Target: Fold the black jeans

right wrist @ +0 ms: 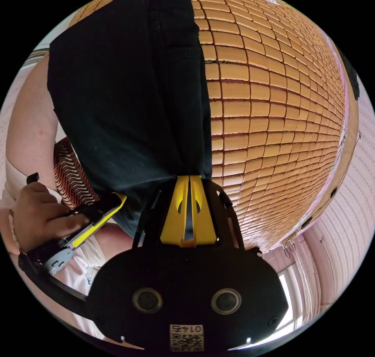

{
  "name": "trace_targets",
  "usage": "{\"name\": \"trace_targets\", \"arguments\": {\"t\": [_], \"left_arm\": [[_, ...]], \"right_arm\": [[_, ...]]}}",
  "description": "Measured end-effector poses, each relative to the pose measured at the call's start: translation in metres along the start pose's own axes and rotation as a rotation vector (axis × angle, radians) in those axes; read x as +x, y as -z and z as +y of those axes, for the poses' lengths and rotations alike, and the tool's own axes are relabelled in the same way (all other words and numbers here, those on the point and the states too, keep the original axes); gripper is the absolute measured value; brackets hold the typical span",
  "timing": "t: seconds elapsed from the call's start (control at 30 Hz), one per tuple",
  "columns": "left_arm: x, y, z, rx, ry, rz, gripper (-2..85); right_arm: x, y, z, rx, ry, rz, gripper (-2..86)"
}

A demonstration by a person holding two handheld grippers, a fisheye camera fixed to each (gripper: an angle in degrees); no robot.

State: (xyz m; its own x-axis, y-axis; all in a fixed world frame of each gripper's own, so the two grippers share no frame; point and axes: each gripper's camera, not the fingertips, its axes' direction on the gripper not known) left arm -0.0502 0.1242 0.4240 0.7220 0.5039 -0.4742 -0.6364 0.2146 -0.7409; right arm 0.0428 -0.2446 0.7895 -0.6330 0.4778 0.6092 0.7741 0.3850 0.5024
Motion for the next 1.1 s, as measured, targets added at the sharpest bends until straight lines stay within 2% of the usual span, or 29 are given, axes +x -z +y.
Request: {"name": "trace_targets", "arguments": {"t": [0.1, 0.13, 0.17, 0.2, 0.27, 0.37, 0.47, 0.53, 0.67, 0.73, 0.87, 1.1], "left_arm": [[-0.001, 0.002, 0.006, 0.006, -0.022, 0.035, -1.0], [-0.002, 0.004, 0.010, 0.023, -0.029, 0.053, -1.0], [-0.002, 0.008, 0.016, 0.043, -0.047, 0.062, -0.9], [-0.001, 0.010, 0.019, 0.053, -0.052, 0.062, -0.9], [0.000, 0.024, 0.033, 0.110, -0.004, 0.030, -0.8], [0.001, 0.047, 0.053, 0.314, 0.108, 0.102, -0.3], [0.015, 0.057, 0.060, 0.459, 0.126, 0.172, 2.0], [0.033, 0.055, 0.056, 0.473, 0.063, 0.171, 5.2], [0.075, 0.050, 0.045, 0.438, -0.081, 0.186, 9.0], [0.087, 0.049, 0.042, 0.422, -0.103, 0.188, 10.1], [0.105, 0.051, 0.038, 0.368, -0.123, 0.097, 12.9], [0.117, 0.051, 0.031, 0.301, -0.091, 0.064, 16.2]], "right_arm": [[0.008, -0.034, 0.044, 0.153, -0.071, -0.084, -0.1], [0.016, -0.051, 0.074, 0.281, -0.124, -0.162, -0.1], [0.028, -0.070, 0.115, 0.445, -0.250, -0.265, 0.0], [0.033, -0.081, 0.138, 0.523, -0.324, -0.311, 0.1], [0.041, -0.136, 0.239, 0.747, -0.645, -0.465, 0.6], [0.010, -0.215, 0.348, 0.824, -0.853, -0.499, 3.1], [-0.033, -0.297, 0.420, 0.736, -1.039, -0.495, 9.4], [-0.053, -0.342, 0.443, 0.696, -1.101, -0.561, 12.5], [-0.083, -0.421, 0.462, 0.765, -1.128, -0.773, 13.7], [-0.088, -0.450, 0.459, 0.740, -1.115, -0.855, 12.5], [-0.095, -0.483, 0.473, 0.740, -1.072, -0.811, 4.0], [-0.119, -0.508, 0.513, 0.951, -0.885, -0.918, 2.2]]}}
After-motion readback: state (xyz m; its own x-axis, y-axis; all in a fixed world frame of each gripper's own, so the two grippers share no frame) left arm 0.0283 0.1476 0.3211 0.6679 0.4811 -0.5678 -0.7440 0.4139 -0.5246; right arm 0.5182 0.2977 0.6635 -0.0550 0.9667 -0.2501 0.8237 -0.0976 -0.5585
